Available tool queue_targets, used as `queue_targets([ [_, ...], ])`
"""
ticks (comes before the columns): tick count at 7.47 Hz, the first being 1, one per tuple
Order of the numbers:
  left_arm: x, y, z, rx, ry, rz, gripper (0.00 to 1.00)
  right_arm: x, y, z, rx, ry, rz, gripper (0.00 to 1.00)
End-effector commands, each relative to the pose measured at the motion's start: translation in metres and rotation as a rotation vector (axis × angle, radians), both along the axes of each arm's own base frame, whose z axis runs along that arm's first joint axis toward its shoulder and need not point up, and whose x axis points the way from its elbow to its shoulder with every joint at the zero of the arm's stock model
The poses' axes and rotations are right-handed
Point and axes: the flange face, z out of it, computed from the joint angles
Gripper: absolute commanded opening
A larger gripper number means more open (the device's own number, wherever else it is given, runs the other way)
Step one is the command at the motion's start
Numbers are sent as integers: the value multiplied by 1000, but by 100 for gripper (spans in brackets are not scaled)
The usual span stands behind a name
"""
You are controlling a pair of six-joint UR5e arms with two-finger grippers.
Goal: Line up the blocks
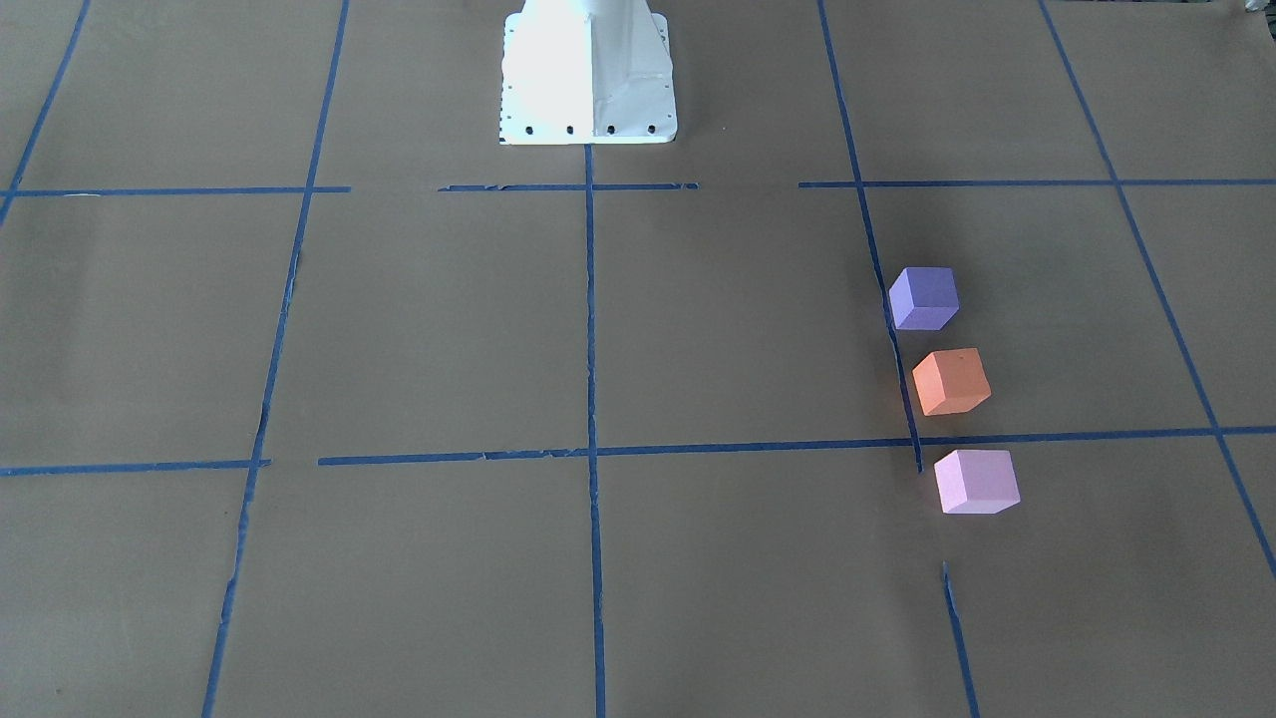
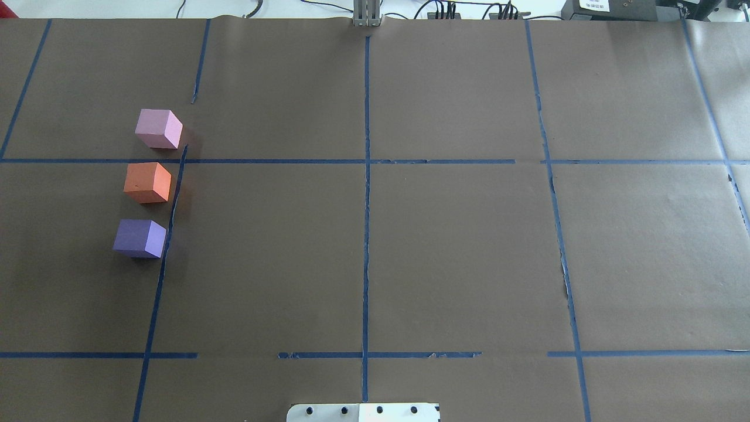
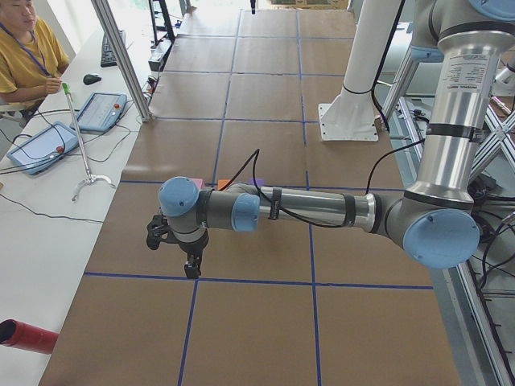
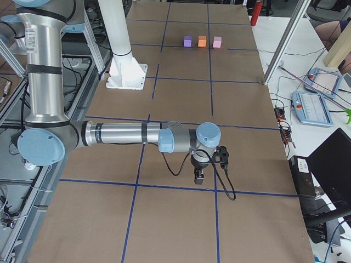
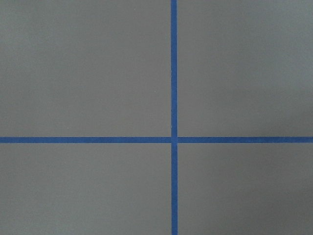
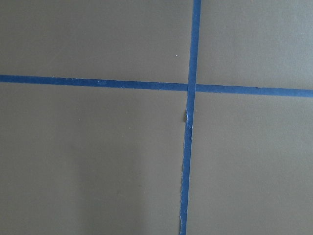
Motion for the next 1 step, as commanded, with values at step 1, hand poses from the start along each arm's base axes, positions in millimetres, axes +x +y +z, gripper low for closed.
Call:
queue_targets([
  [1, 0, 0, -1, 0, 0, -1, 100, 0, 0, 0, -1, 0, 0, 100],
])
